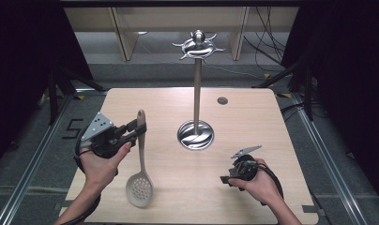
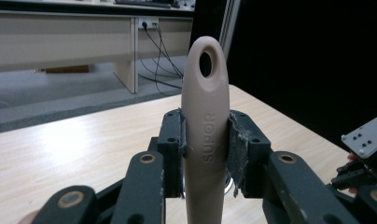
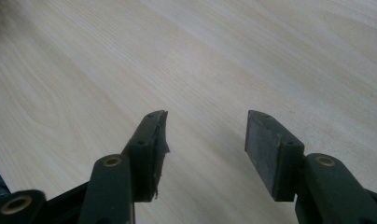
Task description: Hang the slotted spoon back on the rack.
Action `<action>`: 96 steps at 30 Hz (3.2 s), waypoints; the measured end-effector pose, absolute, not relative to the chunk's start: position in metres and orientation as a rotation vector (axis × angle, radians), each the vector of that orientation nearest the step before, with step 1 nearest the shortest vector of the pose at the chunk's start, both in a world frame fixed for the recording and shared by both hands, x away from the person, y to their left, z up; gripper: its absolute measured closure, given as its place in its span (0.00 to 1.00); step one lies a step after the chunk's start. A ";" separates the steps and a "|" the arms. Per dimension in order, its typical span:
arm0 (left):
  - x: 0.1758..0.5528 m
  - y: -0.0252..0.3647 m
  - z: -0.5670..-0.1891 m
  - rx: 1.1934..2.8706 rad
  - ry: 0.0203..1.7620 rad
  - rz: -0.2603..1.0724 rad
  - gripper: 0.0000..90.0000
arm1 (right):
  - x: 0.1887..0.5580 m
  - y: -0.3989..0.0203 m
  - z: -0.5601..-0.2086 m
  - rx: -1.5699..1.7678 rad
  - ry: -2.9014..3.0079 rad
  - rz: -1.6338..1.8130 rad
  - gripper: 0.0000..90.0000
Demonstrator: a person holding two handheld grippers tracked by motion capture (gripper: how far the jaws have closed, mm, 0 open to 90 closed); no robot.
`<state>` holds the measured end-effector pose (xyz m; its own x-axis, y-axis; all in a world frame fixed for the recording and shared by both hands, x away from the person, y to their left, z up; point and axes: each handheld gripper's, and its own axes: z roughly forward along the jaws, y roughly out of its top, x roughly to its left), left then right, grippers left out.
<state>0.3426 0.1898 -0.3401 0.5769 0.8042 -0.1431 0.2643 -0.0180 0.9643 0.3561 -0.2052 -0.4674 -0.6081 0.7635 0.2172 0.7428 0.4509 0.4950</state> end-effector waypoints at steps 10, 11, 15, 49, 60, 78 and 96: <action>0.346 0.184 -0.333 1.555 0.904 0.550 0.75 | 0.356 -0.206 -0.467 1.379 2.642 0.869 0.54; 0.346 0.184 -0.333 1.553 0.901 0.550 0.75 | 0.356 -0.206 -0.467 1.378 2.642 0.871 0.54; 0.347 0.182 -0.331 1.563 0.893 0.553 0.75 | 0.357 -0.206 -0.467 1.377 2.641 0.873 0.54; 0.358 0.170 -0.309 1.536 0.843 0.567 0.75 | 0.358 -0.208 -0.468 1.334 2.628 0.916 0.54; 0.366 0.165 -0.300 1.535 0.829 0.577 0.75 | 0.357 -0.208 -0.466 1.364 2.625 0.911 0.53; 0.377 0.157 -0.292 1.547 0.811 0.576 0.75 | 0.357 -0.209 -0.466 1.358 2.633 0.908 0.52; 0.389 0.148 -0.284 1.560 0.790 0.577 0.75 | 0.357 -0.209 -0.467 1.356 2.619 0.923 0.52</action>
